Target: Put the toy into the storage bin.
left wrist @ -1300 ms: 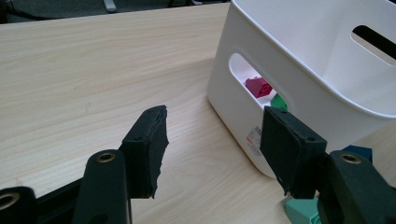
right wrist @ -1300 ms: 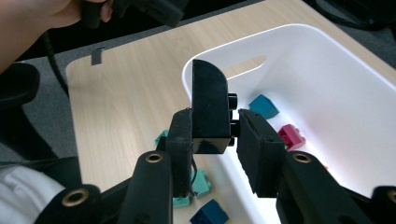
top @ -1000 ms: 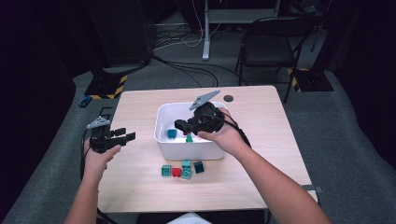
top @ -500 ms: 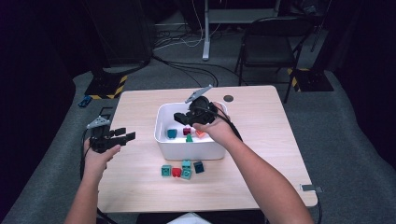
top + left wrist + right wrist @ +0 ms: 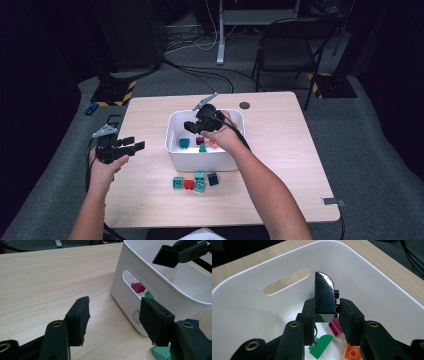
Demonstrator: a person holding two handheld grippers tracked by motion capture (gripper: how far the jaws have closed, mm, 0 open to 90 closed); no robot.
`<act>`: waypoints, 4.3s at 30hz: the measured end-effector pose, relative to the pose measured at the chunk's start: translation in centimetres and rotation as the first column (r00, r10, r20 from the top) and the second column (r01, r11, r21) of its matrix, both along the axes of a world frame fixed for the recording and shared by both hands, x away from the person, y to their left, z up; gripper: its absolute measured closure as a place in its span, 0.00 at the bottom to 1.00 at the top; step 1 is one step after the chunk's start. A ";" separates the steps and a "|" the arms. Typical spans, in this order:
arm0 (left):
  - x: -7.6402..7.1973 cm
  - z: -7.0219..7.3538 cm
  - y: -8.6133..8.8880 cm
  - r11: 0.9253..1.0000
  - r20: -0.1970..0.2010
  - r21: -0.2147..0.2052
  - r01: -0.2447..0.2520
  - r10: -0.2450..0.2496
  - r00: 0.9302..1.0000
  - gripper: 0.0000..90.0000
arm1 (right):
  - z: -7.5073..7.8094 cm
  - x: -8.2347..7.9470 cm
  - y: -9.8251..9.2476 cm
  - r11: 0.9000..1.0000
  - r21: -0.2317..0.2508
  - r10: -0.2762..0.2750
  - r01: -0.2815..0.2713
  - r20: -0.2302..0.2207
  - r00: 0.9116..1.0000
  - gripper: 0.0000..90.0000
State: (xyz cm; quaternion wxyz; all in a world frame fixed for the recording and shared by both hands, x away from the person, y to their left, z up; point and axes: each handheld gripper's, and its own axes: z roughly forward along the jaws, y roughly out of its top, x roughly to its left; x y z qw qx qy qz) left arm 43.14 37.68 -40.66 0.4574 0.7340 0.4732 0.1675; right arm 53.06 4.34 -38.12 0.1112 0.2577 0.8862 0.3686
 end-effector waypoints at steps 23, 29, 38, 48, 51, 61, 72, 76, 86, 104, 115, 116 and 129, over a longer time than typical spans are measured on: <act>0.0 -0.1 -0.1 1.000 -0.004 0.005 0.000 0.000 1.000 0.46 | 0.4 -0.1 -0.7 0.997 0.013 -0.074 0.074 0.031 0.997 0.65; 0.0 -0.2 -0.1 1.000 -0.005 0.004 -0.003 0.003 1.000 0.46 | 2.3 -1.8 -1.9 0.998 0.048 -0.047 0.045 0.037 0.998 0.64; 0.1 -0.2 -0.1 1.000 -0.009 0.005 0.001 -0.001 1.000 0.46 | 3.9 -4.7 -3.3 0.997 0.071 -0.002 -0.001 0.047 0.999 0.63; 0.1 -0.2 -0.2 1.000 -0.009 0.009 0.002 -0.001 1.000 0.46 | 4.7 -7.9 -4.3 0.995 0.094 0.031 -0.037 0.063 0.998 0.63; 0.1 -0.2 -0.2 1.000 -0.009 0.008 0.001 -0.001 1.000 0.46 | 4.9 -8.8 -4.6 0.994 0.101 0.044 -0.051 0.069 0.997 0.63; 0.1 -0.3 -0.3 1.000 -0.011 0.009 0.000 0.000 1.000 0.46 | 4.3 -11.6 -5.5 0.990 0.120 0.068 -0.079 0.095 0.993 0.63; 0.1 -0.3 -0.2 1.000 -0.011 0.011 0.000 0.001 1.000 0.46 | 2.1 -13.6 -5.5 0.990 0.102 0.091 -0.101 0.105 0.990 0.63; 0.1 -0.3 -0.2 1.000 -0.011 0.011 -0.003 0.003 1.000 0.46 | 0.1 -14.1 -5.0 0.989 0.105 0.092 -0.100 0.081 0.992 0.63; 0.0 -0.3 -0.3 1.000 -0.022 0.004 -0.008 0.008 1.000 0.46 | -3.5 -14.6 -4.2 0.988 0.092 0.119 -0.123 0.043 0.992 0.62; 0.0 -0.3 -0.3 1.000 -0.015 0.009 -0.007 0.008 1.000 0.46 | -8.2 -14.9 -3.5 0.992 0.072 0.104 -0.105 0.010 0.995 0.61; 0.0 -0.4 -0.3 1.000 -0.016 0.016 -0.004 0.004 1.000 0.46 | -11.2 -14.9 -3.1 0.995 0.030 0.100 -0.099 -0.018 0.995 0.52; 0.0 -0.4 -0.3 1.000 -0.018 0.017 -0.003 0.004 1.000 0.46 | -11.3 -14.8 -3.1 0.995 0.031 0.099 -0.098 -0.019 0.995 0.52; 0.0 -0.5 -0.4 1.000 -0.010 0.011 -0.009 0.009 1.000 0.46 | -12.4 -14.5 -2.5 0.996 0.015 0.093 -0.093 -0.042 0.995 0.50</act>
